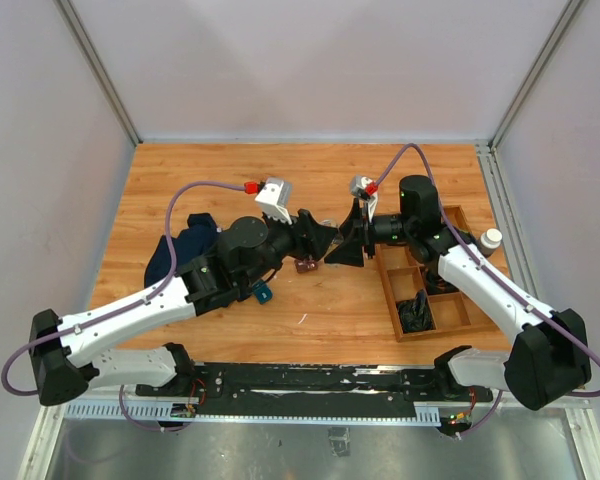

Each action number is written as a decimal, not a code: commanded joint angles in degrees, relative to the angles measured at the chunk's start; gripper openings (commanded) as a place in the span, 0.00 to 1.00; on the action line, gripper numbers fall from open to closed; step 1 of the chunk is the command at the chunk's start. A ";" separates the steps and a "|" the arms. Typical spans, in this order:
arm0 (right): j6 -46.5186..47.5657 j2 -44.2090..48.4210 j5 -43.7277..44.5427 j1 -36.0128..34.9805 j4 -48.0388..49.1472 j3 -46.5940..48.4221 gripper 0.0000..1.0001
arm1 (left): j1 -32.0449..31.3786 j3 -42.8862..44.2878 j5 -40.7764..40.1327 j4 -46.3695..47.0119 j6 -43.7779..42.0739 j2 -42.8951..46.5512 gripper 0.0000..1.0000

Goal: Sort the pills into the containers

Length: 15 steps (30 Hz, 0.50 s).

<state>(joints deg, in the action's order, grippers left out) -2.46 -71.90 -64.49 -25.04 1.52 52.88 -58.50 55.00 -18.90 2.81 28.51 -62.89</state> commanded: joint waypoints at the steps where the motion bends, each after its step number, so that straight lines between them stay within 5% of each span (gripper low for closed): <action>1: 1.64 0.81 0.20 0.16 -0.24 2.31 0.01 | -0.67 3.09 -1.71 0.97 -1.18 -2.32 0.64; 9: 1.84 1.18 -0.01 0.16 -0.30 2.31 0.01 | -0.67 3.74 -0.57 1.67 -1.91 -4.54 0.54; 15: 2.02 1.31 -1.50 0.16 -0.07 2.22 0.01 | -0.73 1.42 1.15 3.59 -3.07 -3.21 0.23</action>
<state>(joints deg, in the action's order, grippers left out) -1.28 -71.90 -64.27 -25.04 1.17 53.10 -58.70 56.84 -18.92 2.87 26.94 -67.55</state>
